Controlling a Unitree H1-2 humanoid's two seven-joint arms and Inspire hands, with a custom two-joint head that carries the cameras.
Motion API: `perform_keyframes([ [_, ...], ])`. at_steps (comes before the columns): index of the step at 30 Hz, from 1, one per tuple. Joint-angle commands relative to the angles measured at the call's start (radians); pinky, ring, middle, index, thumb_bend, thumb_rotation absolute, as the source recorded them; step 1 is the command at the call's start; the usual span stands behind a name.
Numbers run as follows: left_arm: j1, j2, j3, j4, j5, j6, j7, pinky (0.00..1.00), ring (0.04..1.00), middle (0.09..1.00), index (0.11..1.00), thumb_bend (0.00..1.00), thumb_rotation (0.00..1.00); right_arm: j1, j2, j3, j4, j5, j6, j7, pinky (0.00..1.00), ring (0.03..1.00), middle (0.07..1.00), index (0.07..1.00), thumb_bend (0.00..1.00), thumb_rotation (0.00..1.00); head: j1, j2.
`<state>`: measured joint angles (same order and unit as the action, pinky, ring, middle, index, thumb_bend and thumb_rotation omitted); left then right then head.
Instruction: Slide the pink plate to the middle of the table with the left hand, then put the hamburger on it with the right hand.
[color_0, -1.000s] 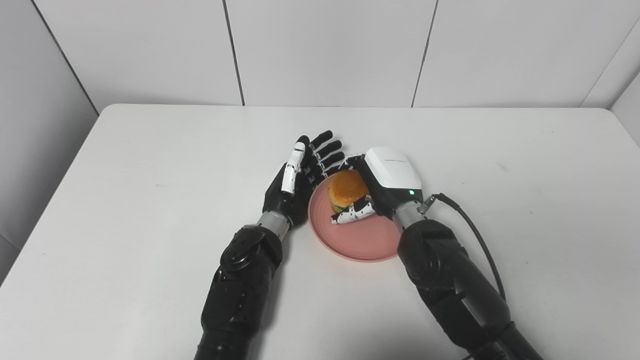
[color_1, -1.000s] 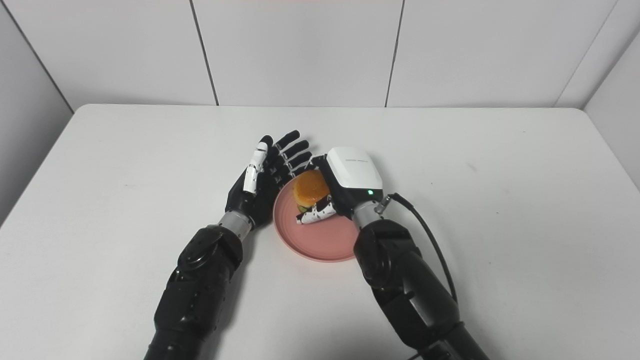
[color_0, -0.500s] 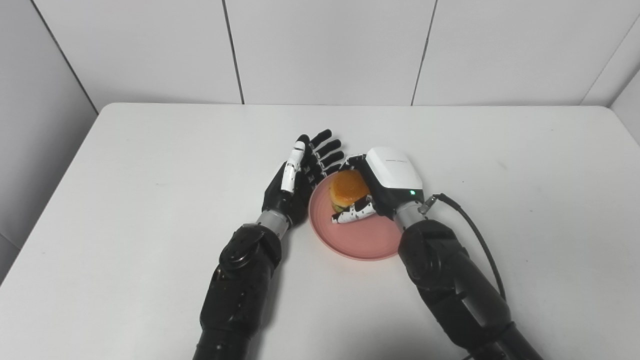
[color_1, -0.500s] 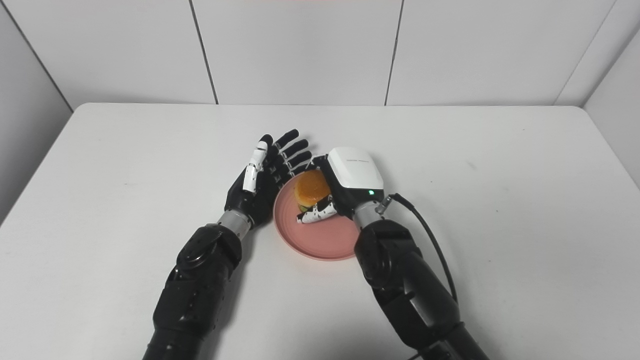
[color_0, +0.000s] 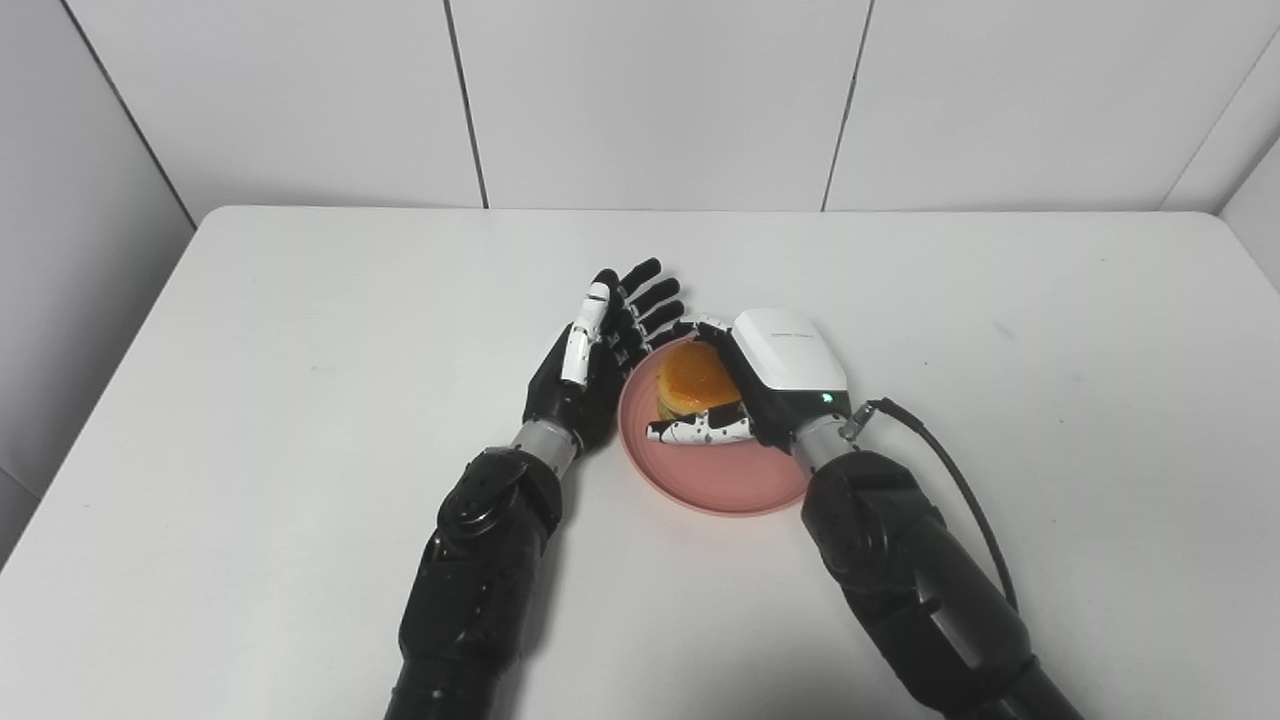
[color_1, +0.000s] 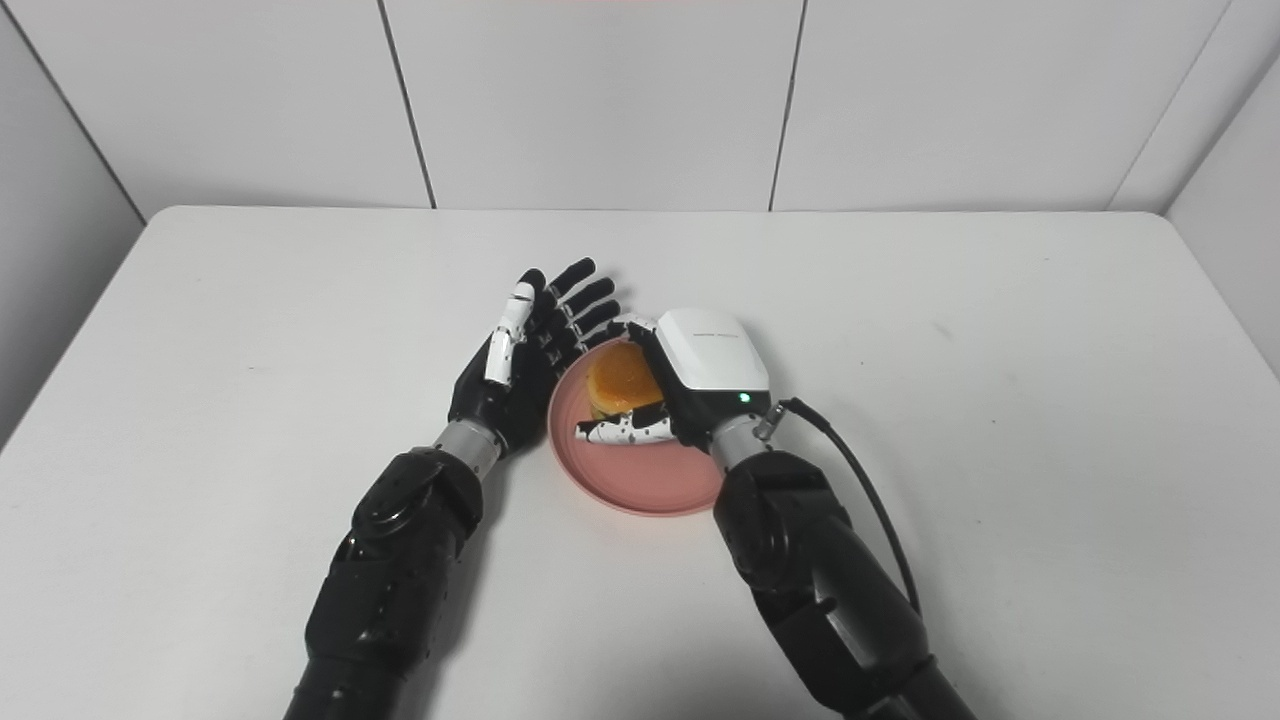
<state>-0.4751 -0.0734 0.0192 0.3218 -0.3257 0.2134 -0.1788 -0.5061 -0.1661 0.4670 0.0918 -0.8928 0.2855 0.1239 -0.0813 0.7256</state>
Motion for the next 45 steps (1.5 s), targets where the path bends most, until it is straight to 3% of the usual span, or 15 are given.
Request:
perform_keyframes([
  [1, 0.036, 0.013, 0.006, 0.028, 0.006, 0.075, 0.012, 0.87, 0.887, 0.879, 0.874, 0.4, 1.0, -0.019, -0.002, -0.007, -0.023, 0.007, -0.047, -0.024, 0.82, 0.898, 0.91, 0.917, 0.88, 0.67, 0.0, 0.0],
  [11, 0.036, 0.008, 0.019, 0.027, -0.012, 0.087, 0.014, 0.88, 0.885, 0.876, 0.869, 0.39, 1.0, -0.022, -0.007, -0.009, -0.027, 0.023, -0.066, -0.021, 0.86, 0.94, 0.959, 0.998, 0.92, 0.78, -0.005, 0.0],
  [31, 0.031, 0.01, 0.021, 0.042, -0.009, 0.07, 0.01, 0.86, 0.883, 0.884, 0.863, 0.41, 1.0, 0.016, -0.021, -0.078, -0.181, 0.085, -0.113, -0.044, 0.88, 0.929, 0.952, 0.99, 0.93, 0.85, -0.014, -0.004],
  [34, 0.031, 0.013, 0.019, 0.044, -0.007, 0.062, 0.003, 0.86, 0.862, 0.861, 0.848, 0.4, 1.0, 0.024, -0.019, -0.105, -0.224, 0.122, -0.109, -0.035, 0.84, 0.914, 0.944, 0.994, 0.93, 0.85, -0.016, -0.005],
  [36, 0.031, 0.015, 0.021, 0.046, -0.009, 0.06, -0.002, 0.85, 0.851, 0.852, 0.843, 0.4, 1.0, 0.028, -0.018, -0.119, -0.251, 0.14, -0.099, -0.025, 0.75, 0.888, 0.94, 0.994, 0.92, 0.86, -0.018, -0.007],
  [39, 0.033, 0.019, 0.02, 0.039, -0.003, 0.062, -0.003, 0.85, 0.847, 0.849, 0.842, 0.4, 1.0, 0.039, -0.019, -0.14, -0.286, 0.143, -0.082, -0.02, 0.72, 0.876, 0.937, 0.991, 0.91, 0.87, -0.022, -0.009],
  [41, 0.036, 0.023, 0.018, 0.024, 0.003, 0.07, 0.002, 0.85, 0.847, 0.855, 0.857, 0.4, 1.0, 0.056, -0.018, -0.17, -0.315, 0.143, -0.068, -0.034, 0.65, 0.833, 0.924, 0.989, 0.93, 0.94, -0.026, -0.011],
  [44, 0.038, 0.024, 0.018, 0.015, 0.005, 0.072, 0.007, 0.85, 0.844, 0.852, 0.855, 0.4, 1.0, 0.068, -0.009, -0.193, -0.323, 0.142, -0.072, -0.041, 0.64, 0.824, 0.924, 0.989, 0.92, 0.96, -0.026, -0.011],
  [45, 0.042, 0.026, 0.02, 0.002, 0.005, 0.065, 0.008, 0.85, 0.843, 0.852, 0.855, 0.4, 1.0, 0.087, -0.002, -0.22, -0.312, 0.164, -0.093, -0.077, 0.64, 0.823, 0.924, 0.989, 0.92, 0.96, -0.031, -0.012],
])
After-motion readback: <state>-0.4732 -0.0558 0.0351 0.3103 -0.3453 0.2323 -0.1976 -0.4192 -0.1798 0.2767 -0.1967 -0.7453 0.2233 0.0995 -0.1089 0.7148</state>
